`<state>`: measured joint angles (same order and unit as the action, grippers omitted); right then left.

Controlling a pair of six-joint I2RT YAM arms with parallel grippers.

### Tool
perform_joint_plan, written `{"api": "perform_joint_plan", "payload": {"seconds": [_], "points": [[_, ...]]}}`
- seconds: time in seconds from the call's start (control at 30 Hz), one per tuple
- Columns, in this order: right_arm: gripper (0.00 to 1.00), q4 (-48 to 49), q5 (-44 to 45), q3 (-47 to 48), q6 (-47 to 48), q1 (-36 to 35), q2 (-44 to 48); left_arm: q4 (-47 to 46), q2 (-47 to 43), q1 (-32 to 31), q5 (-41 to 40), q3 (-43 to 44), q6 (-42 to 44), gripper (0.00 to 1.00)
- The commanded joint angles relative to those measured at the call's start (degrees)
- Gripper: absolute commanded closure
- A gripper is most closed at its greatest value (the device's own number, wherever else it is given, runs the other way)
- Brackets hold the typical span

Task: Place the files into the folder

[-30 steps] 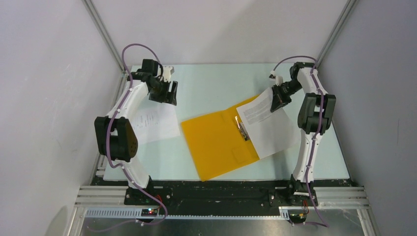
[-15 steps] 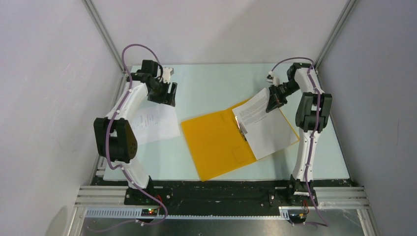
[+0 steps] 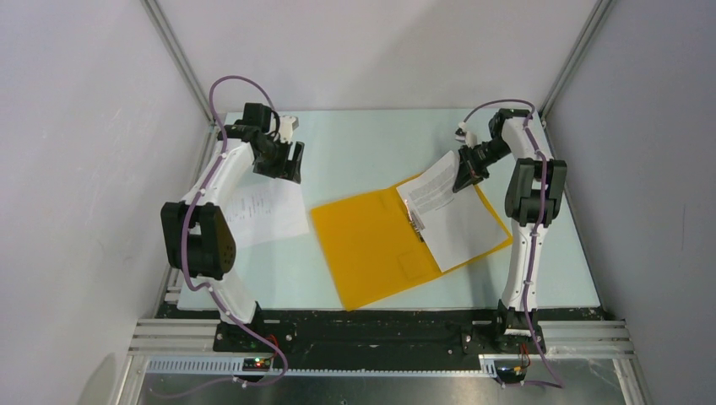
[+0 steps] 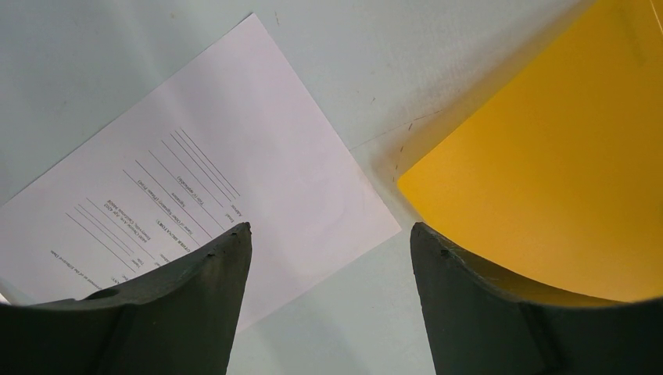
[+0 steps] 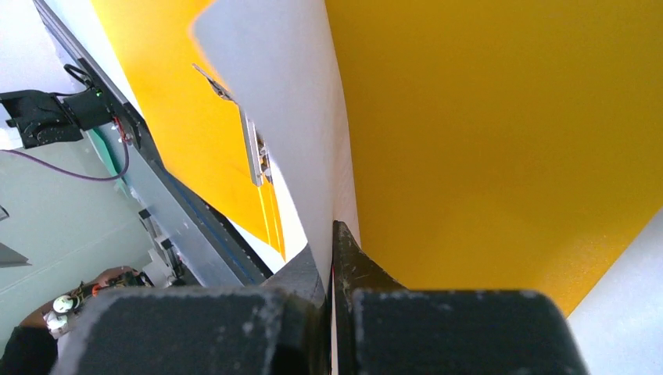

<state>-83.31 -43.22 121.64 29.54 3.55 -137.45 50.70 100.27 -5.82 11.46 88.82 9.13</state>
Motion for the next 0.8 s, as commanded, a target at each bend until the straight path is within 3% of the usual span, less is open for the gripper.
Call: {"api": "perform_joint_plan", "payload": {"seconds": [0.0, 0.5, 0.77], "points": [[1.0, 0.7, -1.5, 2.0, -1.2, 0.1, -1.1, -0.3, -3.0, -0.1, -0.5, -0.5, 1.3, 0.21], [0.95, 3.3, 4.9, -0.7, -5.0, 0.5, 0.7, -0.3, -1.8, -0.6, 0.0, 0.4, 1.0, 0.21], [0.82, 4.0, 6.5, -1.2, -5.5, 0.4, 1.2, -0.3, -0.5, -0.7, 0.8, 1.2, 0.8, 0.21]]}}
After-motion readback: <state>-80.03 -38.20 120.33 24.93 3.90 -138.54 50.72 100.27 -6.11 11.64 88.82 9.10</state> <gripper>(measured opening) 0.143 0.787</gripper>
